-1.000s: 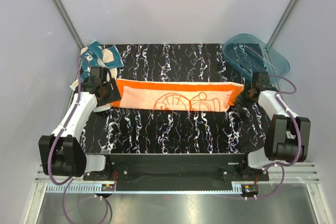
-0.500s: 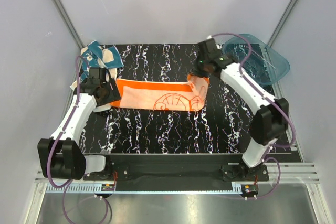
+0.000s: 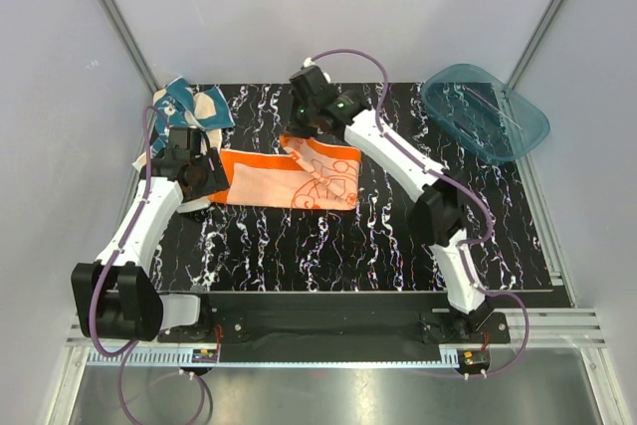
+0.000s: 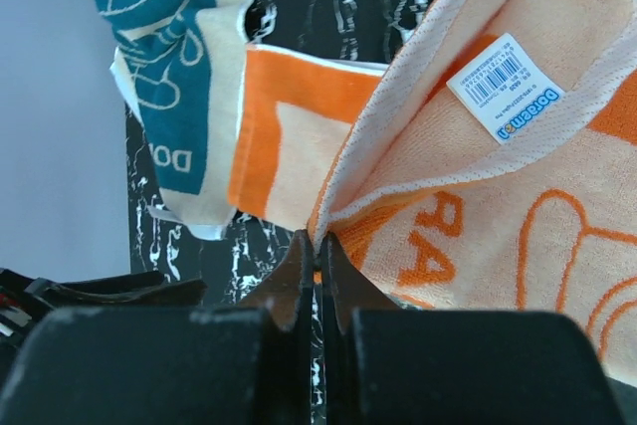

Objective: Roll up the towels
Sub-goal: Fold the towel

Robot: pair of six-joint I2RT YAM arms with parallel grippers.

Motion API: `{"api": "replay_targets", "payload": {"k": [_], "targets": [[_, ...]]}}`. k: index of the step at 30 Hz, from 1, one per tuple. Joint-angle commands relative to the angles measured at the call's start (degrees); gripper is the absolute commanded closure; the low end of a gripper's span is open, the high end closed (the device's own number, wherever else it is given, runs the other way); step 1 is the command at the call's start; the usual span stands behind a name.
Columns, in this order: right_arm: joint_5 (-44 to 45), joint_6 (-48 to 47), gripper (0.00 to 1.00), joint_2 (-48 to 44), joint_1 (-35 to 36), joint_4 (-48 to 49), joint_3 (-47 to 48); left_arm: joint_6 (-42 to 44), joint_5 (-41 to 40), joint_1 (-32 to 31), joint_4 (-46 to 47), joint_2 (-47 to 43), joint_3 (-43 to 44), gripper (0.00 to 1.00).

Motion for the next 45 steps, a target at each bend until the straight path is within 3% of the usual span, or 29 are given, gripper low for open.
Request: {"api": "replay_targets", "payload": {"k": [1,45], "targets": [[-0.8,0.8,1.00,2.8,2.4,-1.1,6.8,0.2,0.2,-0.1,1.6,-1.5,0.1,0.29],[-16.8,4.3,1.00,20.2,10.5,27.5,6.6,-0.7,-5.3,0.0,0.4,-1.8,0.1,0.28]]}}
